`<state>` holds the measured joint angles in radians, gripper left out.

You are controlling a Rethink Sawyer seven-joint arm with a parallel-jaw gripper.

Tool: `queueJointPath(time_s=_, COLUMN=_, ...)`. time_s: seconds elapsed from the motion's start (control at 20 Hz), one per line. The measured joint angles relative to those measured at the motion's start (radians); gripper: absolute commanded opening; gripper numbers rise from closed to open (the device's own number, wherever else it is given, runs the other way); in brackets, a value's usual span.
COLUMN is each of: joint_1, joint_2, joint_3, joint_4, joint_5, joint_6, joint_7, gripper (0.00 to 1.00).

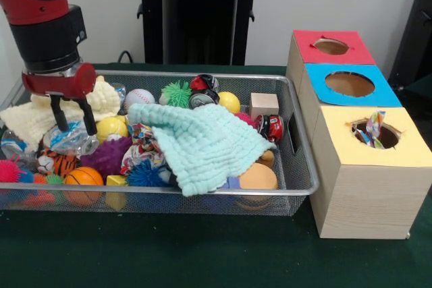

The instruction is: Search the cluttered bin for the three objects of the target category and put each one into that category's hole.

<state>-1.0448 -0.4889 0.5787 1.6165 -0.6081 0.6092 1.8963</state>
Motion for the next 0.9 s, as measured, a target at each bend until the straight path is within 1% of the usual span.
queueJointPath(time_s=0.5, joint_1=0.037, joint_2=0.03, joint_3=0.003, joint_4=-0.021, joint_5=-0.031, joint_6=0.0, joint_7=0.0, gripper=1.0)
queueJointPath(time_s=0.9, joint_1=0.04, joint_2=0.033, joint_3=0.007, joint_4=-0.031, joint_5=-0.045, joint_6=0.0, joint_7=0.0, gripper=1.0)
